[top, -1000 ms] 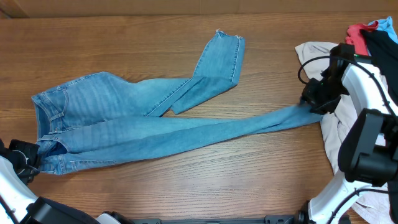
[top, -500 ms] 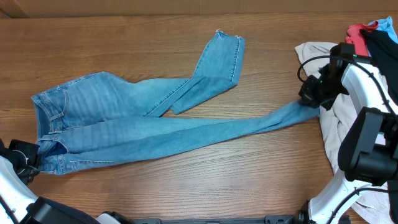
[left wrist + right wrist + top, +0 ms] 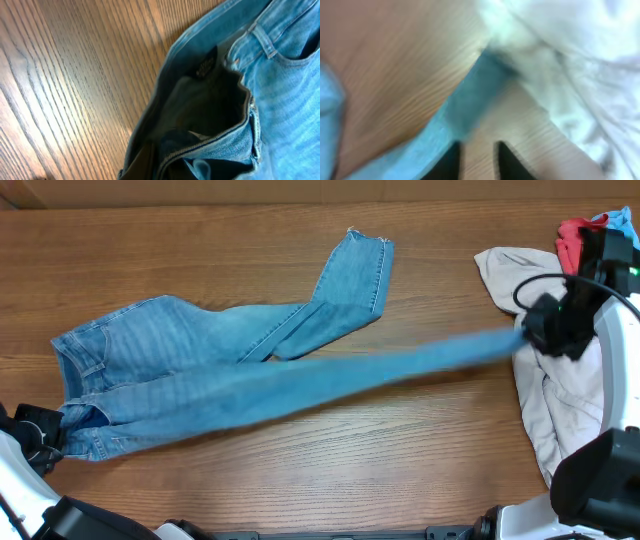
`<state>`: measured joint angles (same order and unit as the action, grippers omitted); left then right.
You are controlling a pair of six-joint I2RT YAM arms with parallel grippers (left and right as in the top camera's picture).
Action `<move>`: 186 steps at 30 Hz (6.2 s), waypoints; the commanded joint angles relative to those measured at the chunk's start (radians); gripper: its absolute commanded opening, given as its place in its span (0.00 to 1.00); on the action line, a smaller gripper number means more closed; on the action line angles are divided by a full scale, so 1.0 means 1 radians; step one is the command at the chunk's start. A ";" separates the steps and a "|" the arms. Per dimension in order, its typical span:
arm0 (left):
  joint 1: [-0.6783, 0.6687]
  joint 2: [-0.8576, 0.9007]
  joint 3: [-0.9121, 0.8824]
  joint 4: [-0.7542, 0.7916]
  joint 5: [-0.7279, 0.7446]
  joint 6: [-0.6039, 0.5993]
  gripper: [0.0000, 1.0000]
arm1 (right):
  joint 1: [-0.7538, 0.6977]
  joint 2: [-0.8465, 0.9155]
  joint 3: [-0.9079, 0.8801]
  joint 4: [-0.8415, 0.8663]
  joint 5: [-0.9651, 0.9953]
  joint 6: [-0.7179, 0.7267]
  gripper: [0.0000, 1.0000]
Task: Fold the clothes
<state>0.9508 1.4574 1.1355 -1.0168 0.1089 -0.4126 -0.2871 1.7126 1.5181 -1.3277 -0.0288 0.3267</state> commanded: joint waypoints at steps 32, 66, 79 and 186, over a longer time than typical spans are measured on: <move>-0.310 -0.006 0.013 0.038 -0.383 -0.022 0.04 | 0.245 0.021 -0.181 0.492 -0.241 -0.204 0.55; -0.327 0.051 0.101 0.151 -0.114 0.118 1.00 | 0.376 0.149 -0.177 0.798 -0.291 -0.177 0.75; -0.368 0.224 0.125 0.183 -0.042 0.181 1.00 | 0.392 0.535 0.260 0.665 -0.340 -0.178 0.74; -0.532 0.777 0.903 0.534 0.202 0.188 0.04 | 0.101 0.686 0.856 -0.082 -0.013 -0.096 0.40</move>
<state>0.4114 2.2429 1.8809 -0.4572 0.3740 -0.2420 -0.1825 2.4107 2.3753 -1.4094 -0.0475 0.2348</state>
